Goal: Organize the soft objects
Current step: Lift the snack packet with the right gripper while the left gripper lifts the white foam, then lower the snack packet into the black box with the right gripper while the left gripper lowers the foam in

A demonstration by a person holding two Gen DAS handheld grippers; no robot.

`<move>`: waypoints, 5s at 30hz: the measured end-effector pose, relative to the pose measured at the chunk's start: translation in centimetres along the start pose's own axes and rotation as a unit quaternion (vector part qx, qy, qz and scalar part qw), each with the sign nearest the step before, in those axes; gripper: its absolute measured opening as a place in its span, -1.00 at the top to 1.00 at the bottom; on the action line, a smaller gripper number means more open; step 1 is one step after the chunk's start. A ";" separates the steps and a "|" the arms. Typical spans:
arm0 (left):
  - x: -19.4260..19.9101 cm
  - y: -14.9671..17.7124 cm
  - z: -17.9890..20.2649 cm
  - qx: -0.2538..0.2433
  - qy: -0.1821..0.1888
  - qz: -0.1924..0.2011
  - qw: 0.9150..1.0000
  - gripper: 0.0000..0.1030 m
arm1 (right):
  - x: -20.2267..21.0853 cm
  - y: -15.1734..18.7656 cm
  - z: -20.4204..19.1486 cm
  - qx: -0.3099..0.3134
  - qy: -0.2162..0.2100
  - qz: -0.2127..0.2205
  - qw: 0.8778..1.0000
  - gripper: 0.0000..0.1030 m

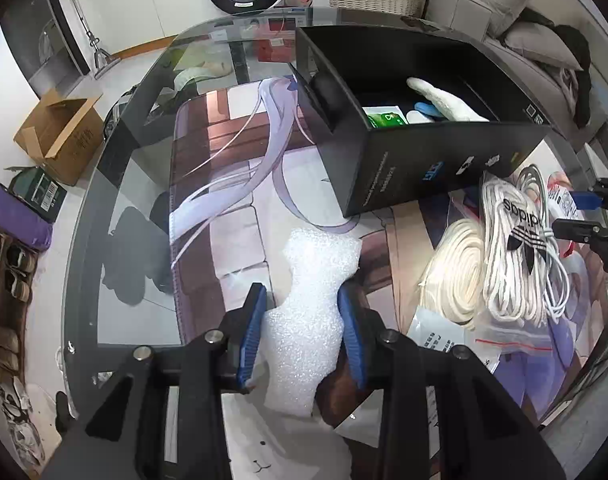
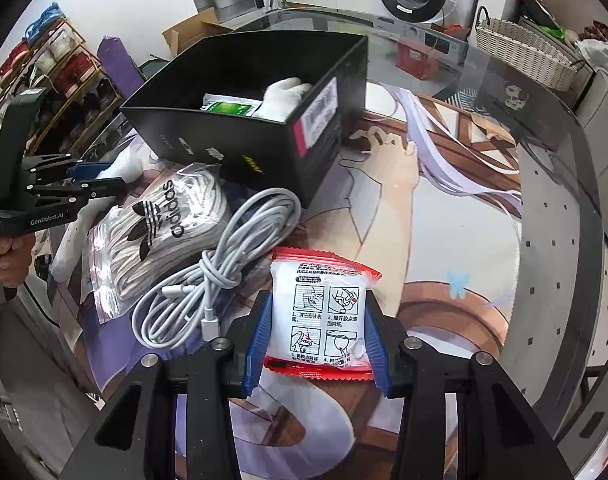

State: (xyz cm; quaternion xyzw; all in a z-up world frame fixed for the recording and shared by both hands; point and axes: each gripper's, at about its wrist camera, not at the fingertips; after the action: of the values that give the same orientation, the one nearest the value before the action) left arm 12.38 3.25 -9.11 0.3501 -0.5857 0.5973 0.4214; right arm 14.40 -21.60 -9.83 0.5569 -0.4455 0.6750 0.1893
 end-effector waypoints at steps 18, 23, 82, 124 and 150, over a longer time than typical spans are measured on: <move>4.6 0.3 1.8 -0.014 0.011 0.105 0.994 0.37 | 3.4 0.0 -1.1 0.019 0.020 0.089 0.996 0.16; 8.8 0.6 2.0 -0.007 0.027 0.205 0.978 0.37 | 8.1 -0.1 -3.1 0.050 0.040 0.210 0.976 0.16; 15.4 -2.1 3.1 0.013 0.085 0.401 0.912 0.36 | 15.6 -2.1 -6.3 0.066 0.067 0.483 0.870 0.16; 4.7 -9.0 5.5 0.013 0.053 0.182 0.982 0.36 | 1.6 -14.5 -0.3 0.018 0.025 0.213 0.976 0.16; 1.4 -9.0 6.5 -0.004 0.032 0.102 0.994 0.33 | -3.2 -13.2 -0.4 0.014 0.015 0.125 0.992 0.16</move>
State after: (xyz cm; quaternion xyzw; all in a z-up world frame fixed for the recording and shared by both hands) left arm 19.55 -3.43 -3.70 0.2681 -0.6070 0.6456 0.3780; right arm 25.08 -13.52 -7.67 0.4897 -0.4994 0.7073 0.1026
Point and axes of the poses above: each gripper's, at about its wrist camera, not at the fingertips, and x roughly against the way its jaws point, z to its right, y to its underside, and after that the axes turned 8 degrees about x, right-handed
